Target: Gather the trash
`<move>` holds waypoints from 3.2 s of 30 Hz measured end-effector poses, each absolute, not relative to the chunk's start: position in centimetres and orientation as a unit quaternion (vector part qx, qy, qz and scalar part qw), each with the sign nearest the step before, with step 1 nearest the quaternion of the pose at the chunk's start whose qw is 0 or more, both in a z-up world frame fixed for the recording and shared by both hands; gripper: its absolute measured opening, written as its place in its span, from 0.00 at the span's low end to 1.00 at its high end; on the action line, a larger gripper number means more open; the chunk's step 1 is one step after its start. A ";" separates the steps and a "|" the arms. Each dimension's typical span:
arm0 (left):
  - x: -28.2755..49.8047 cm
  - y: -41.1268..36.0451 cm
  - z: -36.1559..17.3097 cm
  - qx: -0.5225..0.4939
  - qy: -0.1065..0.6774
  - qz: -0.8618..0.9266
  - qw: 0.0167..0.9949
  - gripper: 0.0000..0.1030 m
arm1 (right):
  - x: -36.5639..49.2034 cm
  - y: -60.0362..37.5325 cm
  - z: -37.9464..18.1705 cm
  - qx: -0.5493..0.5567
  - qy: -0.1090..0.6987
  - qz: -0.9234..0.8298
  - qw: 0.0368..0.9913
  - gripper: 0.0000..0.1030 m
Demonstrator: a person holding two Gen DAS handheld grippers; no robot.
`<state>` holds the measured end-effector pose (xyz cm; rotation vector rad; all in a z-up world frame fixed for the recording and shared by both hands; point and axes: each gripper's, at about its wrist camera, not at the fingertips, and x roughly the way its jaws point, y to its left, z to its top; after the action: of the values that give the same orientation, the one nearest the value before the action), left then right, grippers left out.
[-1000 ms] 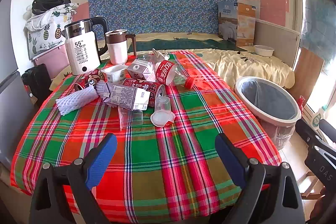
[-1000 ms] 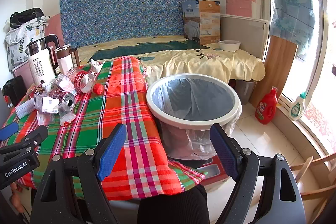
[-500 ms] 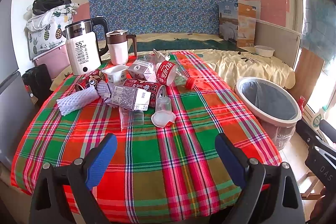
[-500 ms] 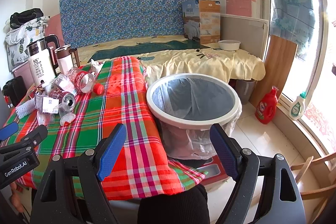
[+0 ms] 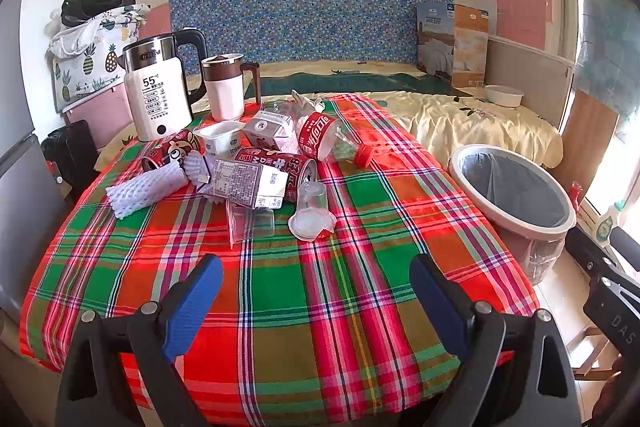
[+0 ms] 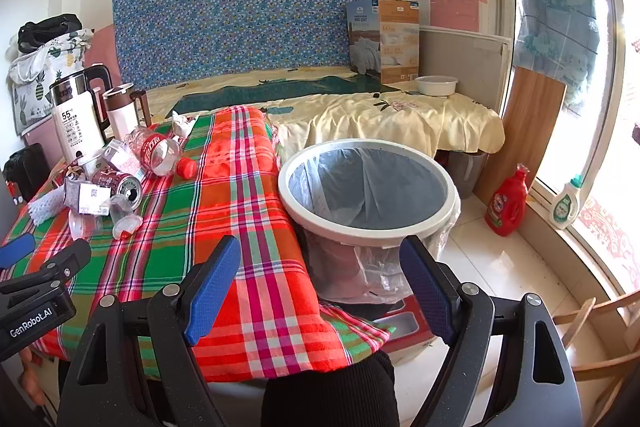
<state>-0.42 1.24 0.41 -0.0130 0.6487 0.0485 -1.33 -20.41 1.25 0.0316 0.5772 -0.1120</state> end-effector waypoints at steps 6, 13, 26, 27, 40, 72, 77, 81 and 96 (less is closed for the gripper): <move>-0.4 1.2 0.4 -0.006 0.318 0.024 0.948 0.93 | -1.3 -20.3 1.3 0.014 0.284 -0.056 0.957 0.79; -0.1 1.6 0.1 -0.004 0.322 0.018 0.947 0.93 | -1.1 -20.1 1.1 0.014 0.287 -0.052 0.956 0.79; 1.3 9.2 0.3 -0.015 0.330 0.048 0.943 0.92 | 3.8 -14.7 -0.1 0.008 0.323 0.077 0.943 0.79; 1.4 9.9 0.4 -0.018 0.329 0.051 0.943 0.92 | 4.3 -14.1 -0.3 0.007 0.327 0.087 0.941 0.79; 4.9 20.0 -0.2 -0.074 0.338 0.113 0.931 0.93 | 10.1 -5.8 -2.8 -0.026 0.362 0.186 0.913 0.78; 13.8 23.6 -4.7 -0.031 0.421 0.001 0.906 0.44 | 14.8 -3.3 -4.1 -0.003 0.394 0.210 0.895 0.33; 13.6 22.6 -4.5 -0.031 0.422 -0.014 0.906 0.27 | 14.7 -3.6 -4.1 -0.001 0.394 0.207 0.896 0.33; 13.1 22.6 -4.5 -0.048 0.416 -0.009 0.908 0.22 | 14.7 -4.1 -4.0 0.003 0.392 0.203 0.897 0.33; 9.2 20.3 0.8 -0.076 0.357 -0.010 0.931 0.22 | 13.7 -7.3 -1.2 0.031 0.359 0.200 0.911 0.33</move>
<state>9.19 20.26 0.82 -0.1551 0.7310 -0.0196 13.66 -7.26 -1.21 0.0629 0.7398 0.4123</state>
